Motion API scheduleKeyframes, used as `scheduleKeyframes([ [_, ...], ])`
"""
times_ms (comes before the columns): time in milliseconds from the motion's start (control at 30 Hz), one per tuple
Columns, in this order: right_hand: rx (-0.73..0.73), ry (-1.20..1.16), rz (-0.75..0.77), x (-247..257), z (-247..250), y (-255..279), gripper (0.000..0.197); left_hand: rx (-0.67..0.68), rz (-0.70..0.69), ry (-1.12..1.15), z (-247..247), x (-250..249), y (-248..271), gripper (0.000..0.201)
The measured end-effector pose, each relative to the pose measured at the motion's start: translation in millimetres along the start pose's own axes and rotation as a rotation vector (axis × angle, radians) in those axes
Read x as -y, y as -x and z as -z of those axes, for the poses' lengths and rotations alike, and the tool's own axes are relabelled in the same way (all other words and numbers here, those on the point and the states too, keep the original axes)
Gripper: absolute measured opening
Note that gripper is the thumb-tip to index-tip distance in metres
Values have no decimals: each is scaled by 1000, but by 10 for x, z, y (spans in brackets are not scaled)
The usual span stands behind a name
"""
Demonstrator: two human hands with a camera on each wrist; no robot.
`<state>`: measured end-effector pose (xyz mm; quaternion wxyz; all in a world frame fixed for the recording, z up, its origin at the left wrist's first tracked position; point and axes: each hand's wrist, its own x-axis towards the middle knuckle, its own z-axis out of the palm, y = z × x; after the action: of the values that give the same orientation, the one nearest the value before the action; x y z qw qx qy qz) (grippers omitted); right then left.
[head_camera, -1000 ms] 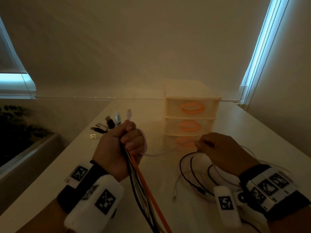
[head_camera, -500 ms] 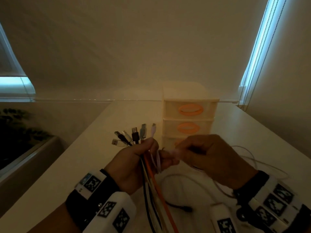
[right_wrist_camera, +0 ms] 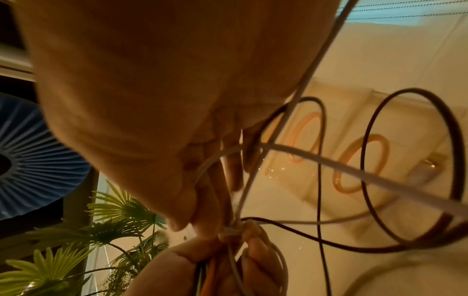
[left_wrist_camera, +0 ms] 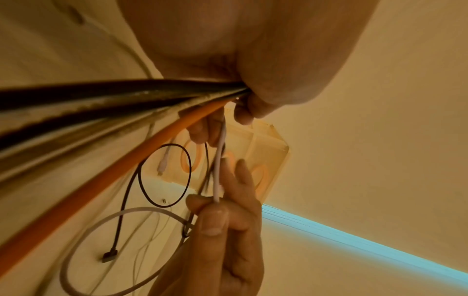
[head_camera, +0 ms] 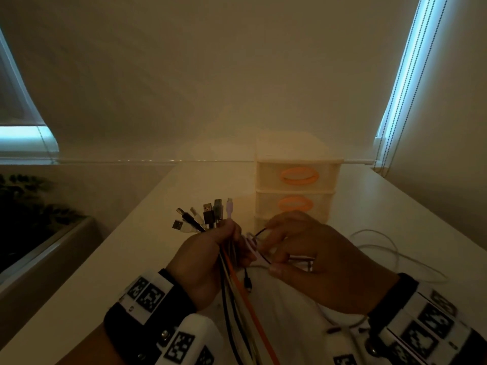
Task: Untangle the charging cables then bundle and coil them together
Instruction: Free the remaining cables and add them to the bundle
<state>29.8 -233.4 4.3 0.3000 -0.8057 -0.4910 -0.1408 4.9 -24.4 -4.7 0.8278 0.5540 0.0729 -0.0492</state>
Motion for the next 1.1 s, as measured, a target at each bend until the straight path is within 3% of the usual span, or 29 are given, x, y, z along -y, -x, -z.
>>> scheduleKeyframes([
  [167, 108, -94, -161, 62, 37, -28, 19, -51, -36, -55, 2, -35, 30, 40],
  [400, 173, 153, -221, 70, -11, -17, 25, -64, -5, -73, 42, -75, 26, 39],
  [533, 327, -27, -355, 71, -13, 7, 25, -4, 29, 65, 14, -102, 66, 41],
  [733, 254, -89, -216, 53, -68, -15, 15, 185, 20, 302, 5, -90, 60, 38],
  [833, 266, -78, -197, 47, -154, -31, 26, 230, -29, 454, 19, -151, 81, 39],
  [933, 252, -75, -397, 31, -86, -39, 31, 346, -103, 562, 124, -256, 57, 37],
  [1100, 121, 292, -757, -343, 256, 120, 41, 307, -176, 601, 341, -373, 1, 39],
])
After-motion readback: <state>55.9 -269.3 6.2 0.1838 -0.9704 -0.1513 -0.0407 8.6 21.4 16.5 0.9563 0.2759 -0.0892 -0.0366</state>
